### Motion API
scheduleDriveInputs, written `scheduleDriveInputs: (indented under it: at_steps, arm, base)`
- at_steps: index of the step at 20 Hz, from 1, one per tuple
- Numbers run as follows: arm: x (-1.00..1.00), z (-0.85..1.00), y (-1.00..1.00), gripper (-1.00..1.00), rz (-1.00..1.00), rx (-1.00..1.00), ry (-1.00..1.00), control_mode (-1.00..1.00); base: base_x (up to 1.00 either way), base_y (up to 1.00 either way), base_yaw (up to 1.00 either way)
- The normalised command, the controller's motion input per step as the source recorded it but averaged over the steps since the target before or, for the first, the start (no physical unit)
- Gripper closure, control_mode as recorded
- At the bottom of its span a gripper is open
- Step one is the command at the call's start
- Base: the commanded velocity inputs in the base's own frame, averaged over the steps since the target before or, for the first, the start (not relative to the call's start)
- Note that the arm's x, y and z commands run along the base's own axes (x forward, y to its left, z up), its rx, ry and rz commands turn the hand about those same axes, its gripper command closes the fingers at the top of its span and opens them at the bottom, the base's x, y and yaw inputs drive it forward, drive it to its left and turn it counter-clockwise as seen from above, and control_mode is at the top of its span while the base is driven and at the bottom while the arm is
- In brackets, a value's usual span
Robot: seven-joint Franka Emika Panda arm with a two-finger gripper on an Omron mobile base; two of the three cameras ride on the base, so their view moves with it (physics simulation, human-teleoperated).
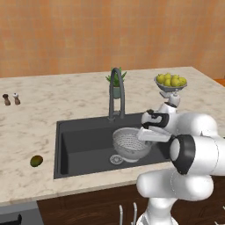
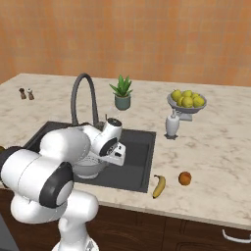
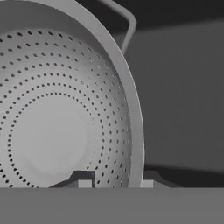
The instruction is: Put the colander in the sink, put the mango, peach, banana in the colander, and turn on the sink faucet and pour water over the colander.
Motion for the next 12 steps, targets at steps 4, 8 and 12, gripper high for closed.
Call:
scheduleDriveInputs:
  at_steps: [4,8,12]
  arm:
    - [0.31,-0.57,0.51,1.00,0.01,0.00,0.00,-1.00]
    - [0.17,-0.63,0.41,1.00,0.00,0.00,0.00,-1.00]
    - [0.28,-0.44,0.21,1.00,0.00,0.00,-0.01,-1.00]
  base:
    - [0.00,0.00,0.00]
    - [0.00,0.00,0.00]
    - [0.00,0.00,0.00]
